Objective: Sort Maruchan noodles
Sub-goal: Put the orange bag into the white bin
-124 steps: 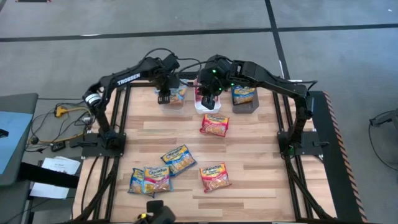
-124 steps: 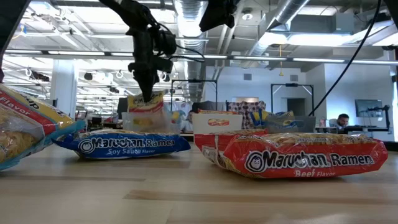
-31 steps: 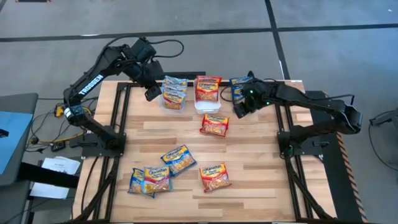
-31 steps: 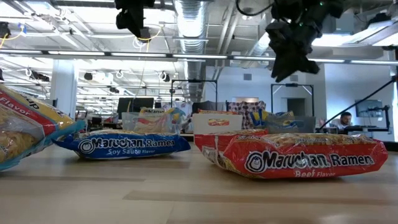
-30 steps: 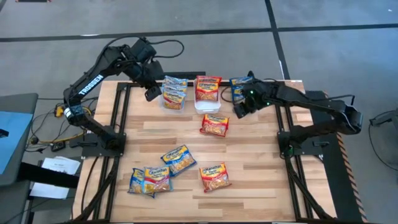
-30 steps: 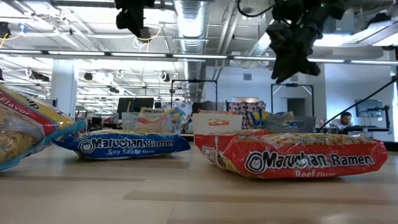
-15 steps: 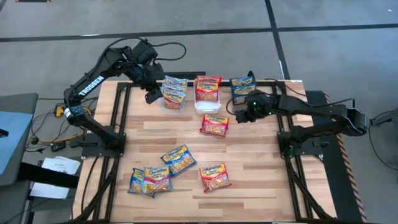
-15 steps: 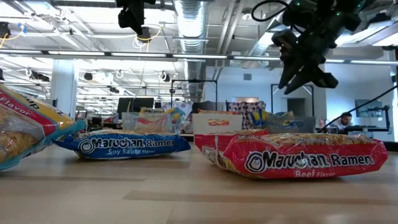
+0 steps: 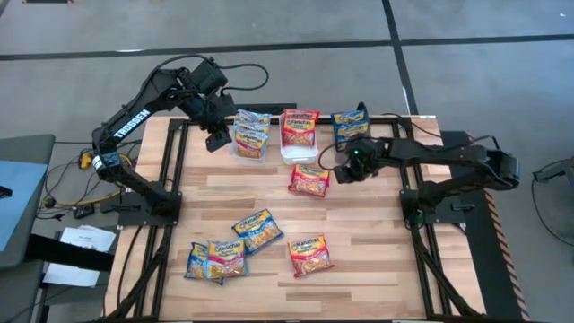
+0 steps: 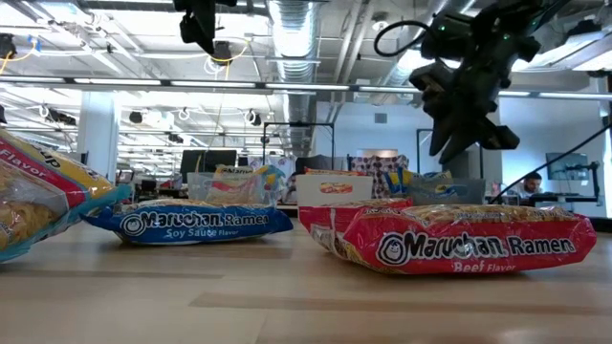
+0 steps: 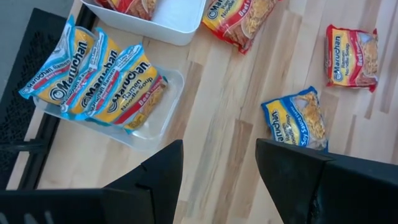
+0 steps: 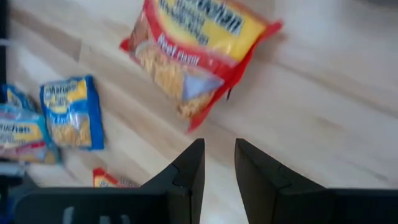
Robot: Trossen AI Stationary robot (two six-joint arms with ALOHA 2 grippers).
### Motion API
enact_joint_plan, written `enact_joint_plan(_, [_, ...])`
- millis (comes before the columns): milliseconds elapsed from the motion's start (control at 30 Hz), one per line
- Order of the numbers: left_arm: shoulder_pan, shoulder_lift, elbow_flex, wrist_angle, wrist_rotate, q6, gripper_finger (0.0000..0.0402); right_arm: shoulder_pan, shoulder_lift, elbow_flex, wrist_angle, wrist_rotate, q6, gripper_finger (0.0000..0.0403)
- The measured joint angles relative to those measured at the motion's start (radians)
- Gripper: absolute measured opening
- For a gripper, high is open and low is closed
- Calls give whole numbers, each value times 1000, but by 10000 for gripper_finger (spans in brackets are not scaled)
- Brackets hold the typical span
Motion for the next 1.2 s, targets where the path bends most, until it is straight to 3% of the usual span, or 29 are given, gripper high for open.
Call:
enact_joint_plan(200, [0,0,0,0,0,8,188,2,31,1,2,-74,-53,113])
enact_joint_plan(400, [0,0,0,0,16,24,188,2,34,1,0,-79,-53,118])
enact_joint_plan(733, [0,0,0,-11,52,30,188,2,33,-21,20,-63,34,188])
enact_joint_plan(1200, [0,0,0,-17,53,38,188,1,33,-259,465,-3,345,192])
